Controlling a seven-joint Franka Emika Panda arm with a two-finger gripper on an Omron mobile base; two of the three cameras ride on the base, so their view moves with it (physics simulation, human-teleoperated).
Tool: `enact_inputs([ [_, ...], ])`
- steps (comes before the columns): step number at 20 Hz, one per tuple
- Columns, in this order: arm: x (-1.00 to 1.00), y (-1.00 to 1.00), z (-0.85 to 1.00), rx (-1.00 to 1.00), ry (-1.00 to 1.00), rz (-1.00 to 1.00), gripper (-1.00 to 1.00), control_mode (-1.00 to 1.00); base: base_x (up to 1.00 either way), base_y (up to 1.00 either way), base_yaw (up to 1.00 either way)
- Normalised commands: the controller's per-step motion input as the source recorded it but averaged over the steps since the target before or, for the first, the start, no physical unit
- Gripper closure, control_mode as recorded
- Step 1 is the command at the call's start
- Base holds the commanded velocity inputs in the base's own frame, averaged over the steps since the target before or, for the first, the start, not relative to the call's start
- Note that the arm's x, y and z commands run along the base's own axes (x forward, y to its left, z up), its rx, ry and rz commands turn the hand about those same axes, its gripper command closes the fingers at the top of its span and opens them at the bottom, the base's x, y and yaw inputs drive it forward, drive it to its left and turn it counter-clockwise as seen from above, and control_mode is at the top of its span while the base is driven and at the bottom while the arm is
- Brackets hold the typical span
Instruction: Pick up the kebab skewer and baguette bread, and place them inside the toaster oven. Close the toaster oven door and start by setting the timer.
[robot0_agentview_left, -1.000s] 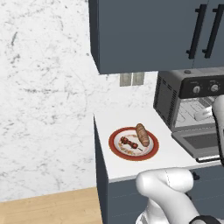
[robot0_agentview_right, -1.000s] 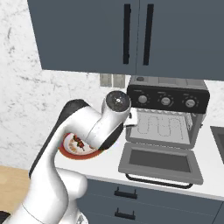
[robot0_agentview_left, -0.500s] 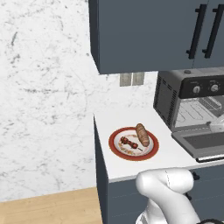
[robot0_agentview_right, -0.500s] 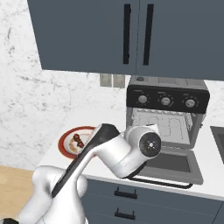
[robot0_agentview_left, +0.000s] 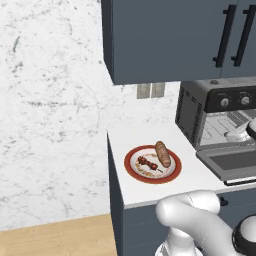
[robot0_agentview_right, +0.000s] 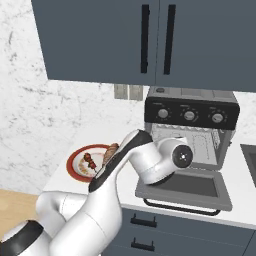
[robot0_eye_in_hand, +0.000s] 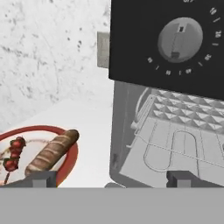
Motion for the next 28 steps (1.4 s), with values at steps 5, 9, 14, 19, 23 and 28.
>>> enact_inputs([
  [5, 0.67, -0.27, -0.22, 0.16, -0.06, 0.00, -1.00, -1.00, 0.00, 0.00, 0.00],
  [9, 0.62, -0.33, -0.01, 0.14, -0.15, 0.00, -1.00, -1.00, 0.00, 0.00, 0.00],
  [14, 0.41, -0.33, -0.08, 0.03, -0.14, 0.01, -1.00, -1.00, 0.00, 0.00, 0.00],
  [19, 0.53, -0.13, -0.15, 0.00, -0.05, 0.00, -1.00, -1.00, 0.00, 0.00, 0.00],
  [23, 0.65, -0.23, -0.18, 0.00, 0.00, 0.00, -1.00, -1.00, 0.00, 0.00, 0.00],
  [28, 0.41, -0.46, -0.41, 0.00, 0.01, 0.00, -1.00, -1.00, 0.00, 0.00, 0.00],
])
